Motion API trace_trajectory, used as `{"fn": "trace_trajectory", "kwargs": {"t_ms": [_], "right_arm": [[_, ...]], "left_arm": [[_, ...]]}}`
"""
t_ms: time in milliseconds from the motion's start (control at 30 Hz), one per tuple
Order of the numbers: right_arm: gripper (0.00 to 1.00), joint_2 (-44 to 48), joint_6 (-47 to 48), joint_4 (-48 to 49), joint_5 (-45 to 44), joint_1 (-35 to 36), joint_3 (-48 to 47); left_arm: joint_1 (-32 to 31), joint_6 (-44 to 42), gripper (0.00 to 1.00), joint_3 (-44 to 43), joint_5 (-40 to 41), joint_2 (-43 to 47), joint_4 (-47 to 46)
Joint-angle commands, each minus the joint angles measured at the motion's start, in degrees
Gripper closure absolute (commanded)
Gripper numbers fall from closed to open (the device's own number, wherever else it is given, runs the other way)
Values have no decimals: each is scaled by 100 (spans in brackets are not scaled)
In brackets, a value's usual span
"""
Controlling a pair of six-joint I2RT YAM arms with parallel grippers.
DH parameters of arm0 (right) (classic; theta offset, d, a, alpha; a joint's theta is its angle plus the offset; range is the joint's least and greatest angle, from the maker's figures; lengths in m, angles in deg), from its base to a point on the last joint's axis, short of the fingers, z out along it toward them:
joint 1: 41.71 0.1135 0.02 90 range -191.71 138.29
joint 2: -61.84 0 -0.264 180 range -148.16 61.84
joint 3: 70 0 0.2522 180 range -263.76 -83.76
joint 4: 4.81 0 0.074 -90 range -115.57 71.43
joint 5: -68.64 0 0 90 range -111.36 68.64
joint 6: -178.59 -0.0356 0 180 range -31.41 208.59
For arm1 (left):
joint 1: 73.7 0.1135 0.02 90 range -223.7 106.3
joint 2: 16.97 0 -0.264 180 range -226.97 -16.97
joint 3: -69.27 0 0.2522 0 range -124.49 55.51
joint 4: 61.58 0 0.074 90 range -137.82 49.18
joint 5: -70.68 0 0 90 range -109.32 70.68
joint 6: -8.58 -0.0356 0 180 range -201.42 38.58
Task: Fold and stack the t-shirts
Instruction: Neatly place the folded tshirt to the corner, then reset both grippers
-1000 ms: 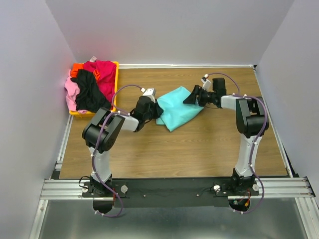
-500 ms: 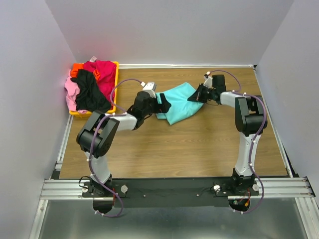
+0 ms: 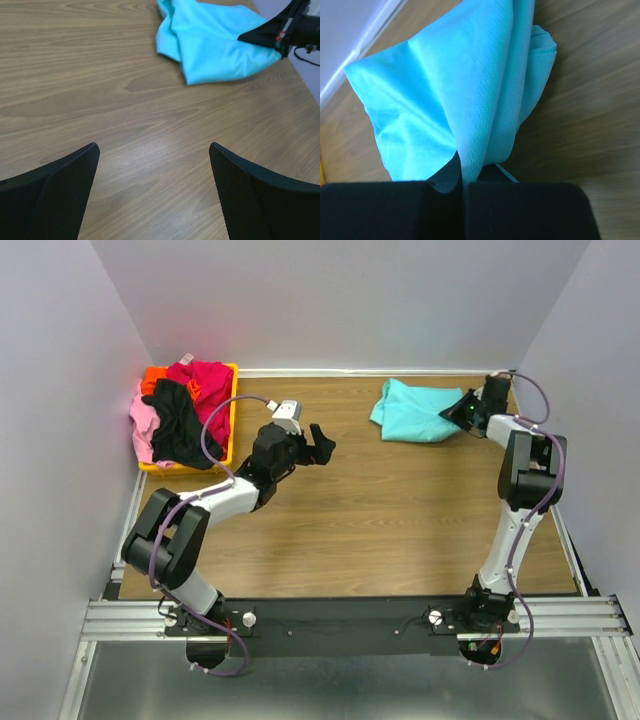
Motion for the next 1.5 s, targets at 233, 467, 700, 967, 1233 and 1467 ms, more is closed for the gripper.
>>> {"fn": "trace_trajectory", "kwargs": {"t_ms": [233,467,700,967,1233,1467], "right_arm": [[100,-341,-190,-387,-1289,-918,-641],[99,-570,-243,-396,-1719,-1270,-1001],[58,-737,143,-396,-1773,-1297,-1415],[13,139,451,-387,-2306,-1288,-671],[11,1624,495,-378,-2880,-1288,613],[11,2988,829,-185,-2318,-711,1809]], "left_arm": [[-10,-127,2,339,192,364,118],[-10,-127,2,444,297,451,197],[-10,-153,2,470,368,548,233],[-10,-294,2,523,824,943,426],[-10,-382,2,505,921,1584,812],[-10,-400,2,673,1185,2393,971]]}}
